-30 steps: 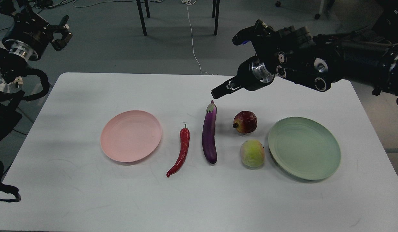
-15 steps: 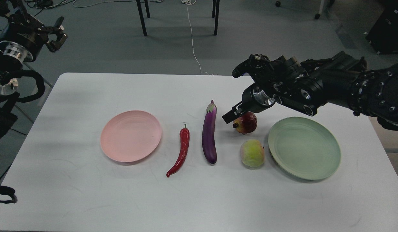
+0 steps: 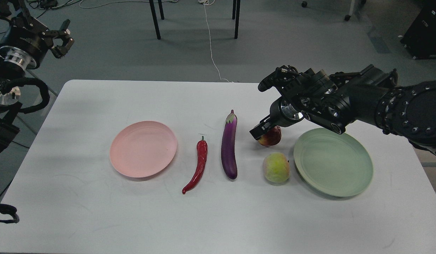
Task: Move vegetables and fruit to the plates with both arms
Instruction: 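Reach the right gripper down to the red apple and grasp it, then carry the apple with the right gripper onto the green plate and release, then move the right gripper to the yellow-green fruit and grasp it, then place the yellow-green fruit on the green plate and release, then withdraw the right gripper and extend the left arm toward the vegetables, then lower the left hand over the eggplant and chili and grasp them, then lift the eggplant with the left hand onto the pink plate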
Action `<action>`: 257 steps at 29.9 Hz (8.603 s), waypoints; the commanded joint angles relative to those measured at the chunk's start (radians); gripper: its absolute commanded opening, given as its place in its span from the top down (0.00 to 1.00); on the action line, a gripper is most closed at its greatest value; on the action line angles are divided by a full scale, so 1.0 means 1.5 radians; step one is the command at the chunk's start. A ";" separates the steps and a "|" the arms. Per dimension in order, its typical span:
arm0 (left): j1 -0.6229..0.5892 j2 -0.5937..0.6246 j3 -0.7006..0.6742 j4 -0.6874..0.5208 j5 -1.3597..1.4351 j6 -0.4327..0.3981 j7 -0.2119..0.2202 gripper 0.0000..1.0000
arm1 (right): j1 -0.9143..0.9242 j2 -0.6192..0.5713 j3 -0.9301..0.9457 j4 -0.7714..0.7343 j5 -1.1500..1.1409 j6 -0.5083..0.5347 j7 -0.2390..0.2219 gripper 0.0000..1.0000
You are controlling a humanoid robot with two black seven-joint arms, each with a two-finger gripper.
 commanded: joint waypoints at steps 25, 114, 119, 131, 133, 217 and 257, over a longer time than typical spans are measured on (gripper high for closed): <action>-0.003 0.007 0.000 0.000 0.001 0.000 0.004 0.01 | 0.041 -0.099 0.020 0.043 0.005 -0.012 0.000 0.52; -0.004 0.042 0.014 -0.008 0.013 0.000 0.004 0.01 | 0.031 -0.326 0.133 0.344 -0.061 -0.036 -0.002 0.55; -0.005 0.043 0.015 -0.008 0.014 0.000 0.004 0.01 | 0.023 -0.386 0.124 0.345 -0.074 -0.036 -0.005 0.54; -0.011 0.046 0.015 -0.008 0.076 0.000 0.000 0.01 | -0.009 -0.422 0.134 0.342 -0.081 -0.039 -0.005 0.13; -0.012 0.045 0.015 -0.009 0.080 0.000 0.000 0.01 | -0.009 -0.424 0.138 0.341 -0.078 -0.041 -0.006 0.06; -0.011 -0.316 0.395 -0.258 1.359 0.136 0.033 0.18 | -0.397 -0.701 0.504 0.250 0.831 0.032 0.065 0.01; -0.124 0.057 0.463 -0.589 1.262 0.095 0.023 0.84 | -0.394 -0.697 0.549 0.237 0.786 0.032 0.064 0.01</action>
